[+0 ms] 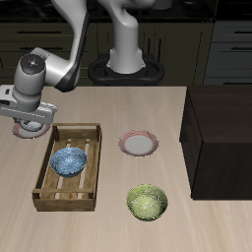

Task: Place the white bowl on the off-center plate and place the green bowl on top of the wooden shelf

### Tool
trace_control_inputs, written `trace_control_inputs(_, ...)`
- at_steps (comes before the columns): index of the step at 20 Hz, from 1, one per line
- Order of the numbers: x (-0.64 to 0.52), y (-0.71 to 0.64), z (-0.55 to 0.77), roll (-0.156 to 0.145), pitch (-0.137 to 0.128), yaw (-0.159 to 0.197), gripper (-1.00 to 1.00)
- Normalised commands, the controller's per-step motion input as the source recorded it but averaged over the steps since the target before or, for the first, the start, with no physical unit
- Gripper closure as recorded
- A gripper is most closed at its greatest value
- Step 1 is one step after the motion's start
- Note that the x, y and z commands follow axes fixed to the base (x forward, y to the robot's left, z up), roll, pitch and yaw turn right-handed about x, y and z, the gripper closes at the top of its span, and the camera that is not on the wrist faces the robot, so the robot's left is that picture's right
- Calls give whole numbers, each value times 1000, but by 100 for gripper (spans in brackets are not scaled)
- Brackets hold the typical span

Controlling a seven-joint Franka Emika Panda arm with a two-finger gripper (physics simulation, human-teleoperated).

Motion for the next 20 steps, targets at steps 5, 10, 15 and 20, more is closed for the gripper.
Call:
trace_control_inputs(5, 17, 142, 114, 30, -16, 10, -100)
trace_control_inputs(10, -32, 212, 245, 40, -47, 24, -100)
trace_control_inputs(15, -56, 198, 385, 24, -56, -11, -100)
trace_control_inputs(20, -59, 232, 395, 11, -58, -33, -100)
